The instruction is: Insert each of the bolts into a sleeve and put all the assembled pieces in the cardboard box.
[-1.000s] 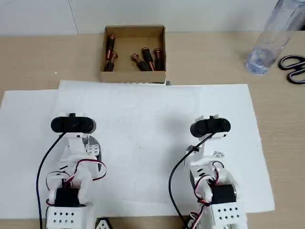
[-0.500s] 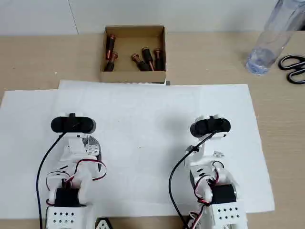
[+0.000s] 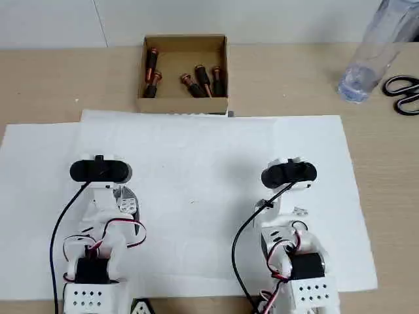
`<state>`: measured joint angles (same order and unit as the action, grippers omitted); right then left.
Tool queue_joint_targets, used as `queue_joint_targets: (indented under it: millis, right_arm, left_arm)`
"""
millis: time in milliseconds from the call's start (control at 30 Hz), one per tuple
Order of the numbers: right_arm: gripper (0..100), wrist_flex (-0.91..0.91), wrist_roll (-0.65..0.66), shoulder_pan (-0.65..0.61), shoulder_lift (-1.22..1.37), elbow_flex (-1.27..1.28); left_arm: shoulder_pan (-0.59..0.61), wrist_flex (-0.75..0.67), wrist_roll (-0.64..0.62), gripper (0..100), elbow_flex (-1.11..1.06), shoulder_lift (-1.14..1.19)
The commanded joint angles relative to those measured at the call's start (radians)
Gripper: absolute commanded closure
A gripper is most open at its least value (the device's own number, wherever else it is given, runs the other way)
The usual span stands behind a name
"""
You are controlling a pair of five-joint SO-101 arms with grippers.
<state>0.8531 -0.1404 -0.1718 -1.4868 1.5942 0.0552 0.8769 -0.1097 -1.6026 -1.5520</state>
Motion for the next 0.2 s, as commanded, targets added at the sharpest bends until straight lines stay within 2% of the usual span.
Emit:
queue_joint_targets:
  millis: [0,167]
  right_arm:
    - [99.5,-0.021,0.009,0.005,-0.010,-0.006]
    - [99.5,-0.021,0.009,0.005,-0.010,-0.006]
  left_arm:
    - [0.002,-0.020,0.003,99,0.007,-0.011]
    - [0.002,-0.020,0.003,99,0.007,-0.011]
